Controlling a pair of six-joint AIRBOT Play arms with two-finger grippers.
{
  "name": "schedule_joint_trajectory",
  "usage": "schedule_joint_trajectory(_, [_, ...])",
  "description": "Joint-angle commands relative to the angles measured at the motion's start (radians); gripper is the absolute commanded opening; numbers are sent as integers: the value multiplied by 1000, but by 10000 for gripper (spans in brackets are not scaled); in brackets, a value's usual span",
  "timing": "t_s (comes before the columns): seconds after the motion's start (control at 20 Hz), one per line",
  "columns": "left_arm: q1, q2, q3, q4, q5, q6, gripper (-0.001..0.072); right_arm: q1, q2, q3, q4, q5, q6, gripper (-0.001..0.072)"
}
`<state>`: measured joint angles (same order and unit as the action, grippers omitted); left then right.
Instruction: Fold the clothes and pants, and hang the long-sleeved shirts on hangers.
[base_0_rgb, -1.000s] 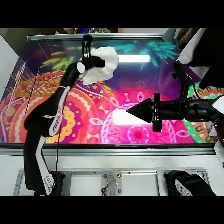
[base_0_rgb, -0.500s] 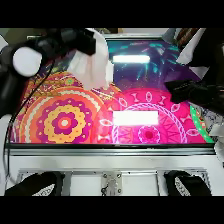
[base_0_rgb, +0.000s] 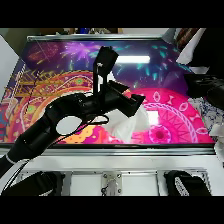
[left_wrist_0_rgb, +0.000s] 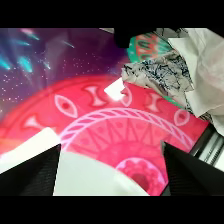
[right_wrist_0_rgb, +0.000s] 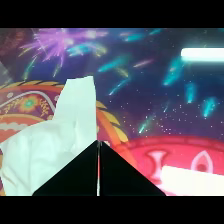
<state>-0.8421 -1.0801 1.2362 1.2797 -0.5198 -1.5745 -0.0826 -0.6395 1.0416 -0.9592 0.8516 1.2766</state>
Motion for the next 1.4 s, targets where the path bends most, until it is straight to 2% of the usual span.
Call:
schedule_joint_trajectory(0.0, [84,-33,69,3,-91,-45,694,-2,5,1,-6,42,7,12])
schedule_joint_trajectory(0.15, [328,-27,39,2,-260,-110,694,-2,5,1,-6,79,7,13])
schedule_joint_trajectory(0.25, [479,-26,-74,1,-332,-121,694,-2,5,1,-6,101,8,13])
schedule_joint_trajectory(0.4, [637,-40,-287,-2,-301,-173,694,-1,4,0,-6,121,8,13])
schedule_joint_trajectory(0.55, [740,-133,-400,-140,-223,-154,694,-1,3,0,-6,140,8,13])
schedule_joint_trajectory(0.65, [776,-222,-397,-248,-190,-96,694,-1,3,0,-6,160,8,13])
schedule_joint_trajectory(0.75, [785,-310,-351,-312,-182,-81,694,-1,3,0,-6,181,8,13])
schedule_joint_trajectory(0.9, [751,-418,-255,-369,-198,-49,694,-1,2,0,-6,204,8,13])
schedule_joint_trajectory(1.1, [668,-526,-122,-373,-224,-37,693,-1,0,-2,-8,205,7,13])
schedule_joint_trajectory(1.15, [654,-546,-98,-373,-224,-37,658,-1,-6,-3,-11,208,7,13])
schedule_joint_trajectory(1.25, [639,-580,-55,-366,-244,-38,338,-2,-28,-7,-18,233,8,13])
schedule_joint_trajectory(1.3, [639,-586,-42,-361,-251,-37,148,-2,-43,-18,-18,246,7,13])
schedule_joint_trajectory(1.35, [649,-584,-27,-358,-259,-36,13,-1,-59,-35,-32,255,8,13])
